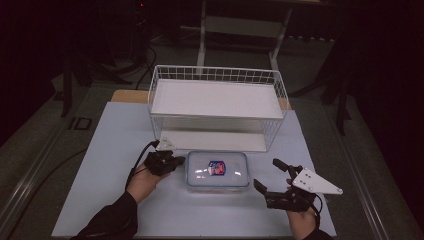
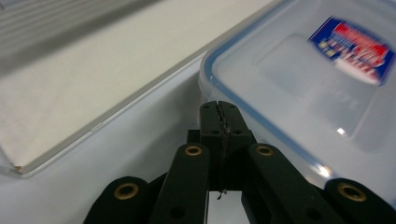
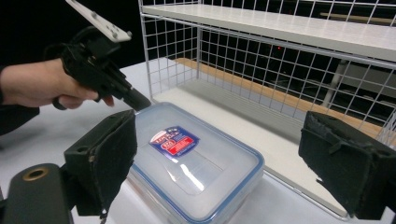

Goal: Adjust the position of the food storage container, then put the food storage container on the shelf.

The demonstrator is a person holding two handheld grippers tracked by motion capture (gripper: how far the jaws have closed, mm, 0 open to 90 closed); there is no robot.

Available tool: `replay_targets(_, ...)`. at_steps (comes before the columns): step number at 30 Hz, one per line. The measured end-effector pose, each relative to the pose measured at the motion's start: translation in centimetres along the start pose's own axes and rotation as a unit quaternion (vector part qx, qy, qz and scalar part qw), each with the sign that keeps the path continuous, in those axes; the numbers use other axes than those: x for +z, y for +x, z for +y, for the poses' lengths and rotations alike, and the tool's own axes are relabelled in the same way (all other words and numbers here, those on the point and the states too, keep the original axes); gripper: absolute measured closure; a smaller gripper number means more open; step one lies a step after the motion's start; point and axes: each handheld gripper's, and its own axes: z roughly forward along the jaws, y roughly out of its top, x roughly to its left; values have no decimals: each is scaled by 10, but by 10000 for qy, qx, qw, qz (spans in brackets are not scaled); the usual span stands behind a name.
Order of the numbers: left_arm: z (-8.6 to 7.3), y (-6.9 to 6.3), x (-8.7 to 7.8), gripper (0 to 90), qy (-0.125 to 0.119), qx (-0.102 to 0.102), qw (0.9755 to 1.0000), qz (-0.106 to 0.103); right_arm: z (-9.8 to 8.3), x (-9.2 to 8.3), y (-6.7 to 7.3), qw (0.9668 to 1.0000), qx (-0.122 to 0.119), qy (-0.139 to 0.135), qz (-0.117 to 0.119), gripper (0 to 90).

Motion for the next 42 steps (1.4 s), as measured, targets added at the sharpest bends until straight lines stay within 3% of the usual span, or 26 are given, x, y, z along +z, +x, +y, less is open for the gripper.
replay_targets(4, 3, -3, -17, 772, -233, -24, 9996, -176, 0, 0, -2, 10000, 50, -28, 33, 112)
replay_targets(7, 4, -4, -28, 594, -468, -231, 9975, -478, -3, 1, -5, 9999, 88, -57, 81, 111)
replay_targets(9, 4, -4, -28, 541, -468, -231, 9975, -478, -3, 2, -5, 9999, 79, -53, 79, 111)
replay_targets(10, 4, -5, -35, 388, -694, -369, 9939, -768, -5, 2, -6, 10000, 32, -35, 2, 111)
replay_targets(13, 6, -6, -37, 239, -808, -445, 9912, -948, -6, 3, -7, 10000, -18, -13, -76, 110)
replay_targets(15, 7, -7, -37, 129, -852, -468, 9911, -912, -6, 3, -8, 10000, -18, -12, -96, 111)
replay_targets(19, 16, -12, -38, 44, -954, -416, 9884, -1105, -4, 3, -8, 9998, -53, -129, -173, 112)
replay_targets(24, 23, -17, -37, 19, -926, -300, 9884, -1169, 1, 1, -8, 9995, -133, -197, -221, 142)
replay_targets(25, 27, -19, -36, 19, -875, -267, 9881, -1233, 4, 2, -11, 9998, -116, -164, -89, 143)
replay_targets(28, 31, -22, -35, 17, -869, -232, 9884, -1222, 7, 2, -13, 9997, -153, -192, -69, 160)
replay_targets(31, 37, -20, -32, 18, -821, -401, 9857, -1415, 9, 6, -16, 9999, 0, 119, 48, 160)
replay_targets(33, 39, -19, -29, 18, -772, -460, 9858, -1415, 9, 10, -18, 9997, -18, 238, 105, 160)
replay_targets(37, 39, -17, -23, 19, -640, -575, 9860, -1426, 9, 14, -19, 9996, -103, 251, 64, 158)
replay_targets(42, 33, -9, -11, 23, -508, -775, 9877, -1258, 11, 17, -20, 9994, -259, 205, 99, 115)
